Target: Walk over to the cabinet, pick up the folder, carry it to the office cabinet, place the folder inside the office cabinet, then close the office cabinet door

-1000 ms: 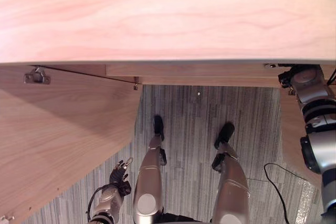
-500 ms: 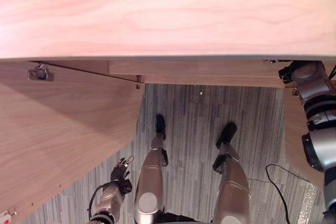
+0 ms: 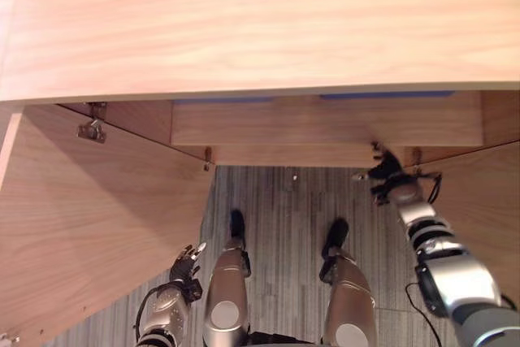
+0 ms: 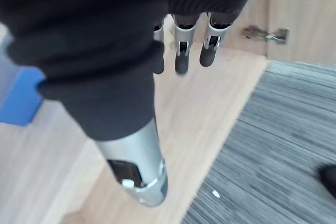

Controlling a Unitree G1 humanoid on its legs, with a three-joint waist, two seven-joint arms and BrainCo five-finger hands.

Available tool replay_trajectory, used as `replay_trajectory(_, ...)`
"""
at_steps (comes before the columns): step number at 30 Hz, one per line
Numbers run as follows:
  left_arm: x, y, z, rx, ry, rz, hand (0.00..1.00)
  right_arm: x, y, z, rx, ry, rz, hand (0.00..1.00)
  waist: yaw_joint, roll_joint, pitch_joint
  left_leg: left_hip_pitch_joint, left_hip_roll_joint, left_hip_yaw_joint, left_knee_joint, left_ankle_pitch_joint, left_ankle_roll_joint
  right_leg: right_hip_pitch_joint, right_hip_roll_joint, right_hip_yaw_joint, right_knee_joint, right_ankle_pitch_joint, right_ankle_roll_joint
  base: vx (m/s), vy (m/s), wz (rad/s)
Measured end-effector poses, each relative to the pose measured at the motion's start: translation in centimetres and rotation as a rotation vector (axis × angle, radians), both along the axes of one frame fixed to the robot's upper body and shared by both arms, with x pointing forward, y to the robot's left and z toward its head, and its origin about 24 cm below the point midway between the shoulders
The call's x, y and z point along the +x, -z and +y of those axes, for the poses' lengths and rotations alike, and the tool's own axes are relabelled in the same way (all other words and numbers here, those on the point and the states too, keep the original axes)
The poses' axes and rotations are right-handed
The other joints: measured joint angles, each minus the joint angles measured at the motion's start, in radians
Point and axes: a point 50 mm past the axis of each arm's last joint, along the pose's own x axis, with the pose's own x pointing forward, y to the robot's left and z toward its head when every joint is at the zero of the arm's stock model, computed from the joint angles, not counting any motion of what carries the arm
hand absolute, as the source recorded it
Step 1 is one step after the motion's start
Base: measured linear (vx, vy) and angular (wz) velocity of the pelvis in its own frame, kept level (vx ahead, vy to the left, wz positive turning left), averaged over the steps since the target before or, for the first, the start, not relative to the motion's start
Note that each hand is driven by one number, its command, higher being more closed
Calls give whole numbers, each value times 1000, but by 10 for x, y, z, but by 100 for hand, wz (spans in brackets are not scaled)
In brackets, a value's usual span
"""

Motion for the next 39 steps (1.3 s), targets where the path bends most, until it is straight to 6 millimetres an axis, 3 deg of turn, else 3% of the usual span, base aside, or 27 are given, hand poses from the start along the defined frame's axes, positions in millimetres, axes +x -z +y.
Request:
replay_trajectory(3, -10, 3, 8, 14, -4, 22, 0, -51, 63, 11, 104, 41, 207, 0, -21, -35, -5, 62, -3, -14, -29, 0, -2, 73, 0, -25, -18, -7, 8, 61, -4, 20)
replay_trajectory(6, -35, 11, 22, 47, -33, 92, 0, -94, 100, 18, 155, 64, 335, 0, -51, -64, -35, 135, -9, -14, -73, 7, 0, 149, 1, -38, -57, -7, 10, 84, 17, 11)
replay_trajectory(13, -87, 30, 37, 64, -110, 271, 0, -183, 150, 33, 312, 220, 526, 0, -83, -98, -235, 248, -9, -4, -230, 43, -15, 265, 32, -70, -202, 14, 29, 141, 17, 6)
replay_trajectory(18, -98, 36, 31, 46, -129, 317, 0, -208, 162, 51, 485, 365, 535, 0, -95, -100, -303, 279, -7, 27, -247, 37, -17, 303, 44, -65, -261, 32, 28, 121, 16, -8)
replay_trajectory(23, -97, 38, 23, 26, -124, 320, 0, -224, 168, 59, 611, 525, 508, 0, -112, -106, -340, 314, 9, 47, -247, 27, -22, 354, 66, -72, -295, 31, 27, 96, 5, -1)
replay_trajectory(25, -97, 41, 8, -14, -120, 321, 0, -235, 171, 59, 646, 627, 484, 0, -115, -103, -367, 311, 9, 52, -246, 27, -21, 359, 67, -83, -296, 23, 28, 34, 16, 12)
replay_trajectory(29, -97, 42, -3, -42, -109, 323, 0, -242, 173, 63, 689, 731, 461, 0, -130, -108, -382, 310, 6, 50, -241, 33, -14, 389, 60, -127, -291, -4, 34, 4, 21, 30)
replay_trajectory(31, -101, 44, -5, -49, -111, 335, 0, -242, 172, 63, 685, 727, 454, 0, -124, -108, -383, 309, -1, 51, -222, 24, 0, 392, 52, -130, -285, -12, 36, -24, 38, 15)
replay_trajectory(32, -106, 45, -5, -51, -120, 344, 0, -243, 172, 63, 685, 728, 453, 0, -115, -110, -383, 297, -11, 47, -187, 9, 14, 394, 41, -128, -280, -12, 38, -36, 49, 10)
replay_trajectory(35, -106, 45, -4, -47, -125, 340, 0, -244, 172, 61, 672, 717, 457, 0, -103, -108, -385, 256, -30, 5, -90, -62, 6, 399, 23, -118, -276, -6, 35, -19, 73, 4)
replay_trajectory(37, -109, 45, -1, -41, -142, 347, 0, -243, 172, 65, 669, 690, 471, 0, -98, -121, -391, 266, -66, -47, -71, -122, 9, 403, 8, -80, -278, -3, 34, 7, 146, -36)
replay_trajectory(39, -116, 46, 6, -33, -174, 371, 0, -242, 172, 68, 674, 664, 478, 0, -91, -129, -408, 290, -86, -36, -82, -137, 21, 399, 6, -11, -299, 6, 26, 23, 95, -52)
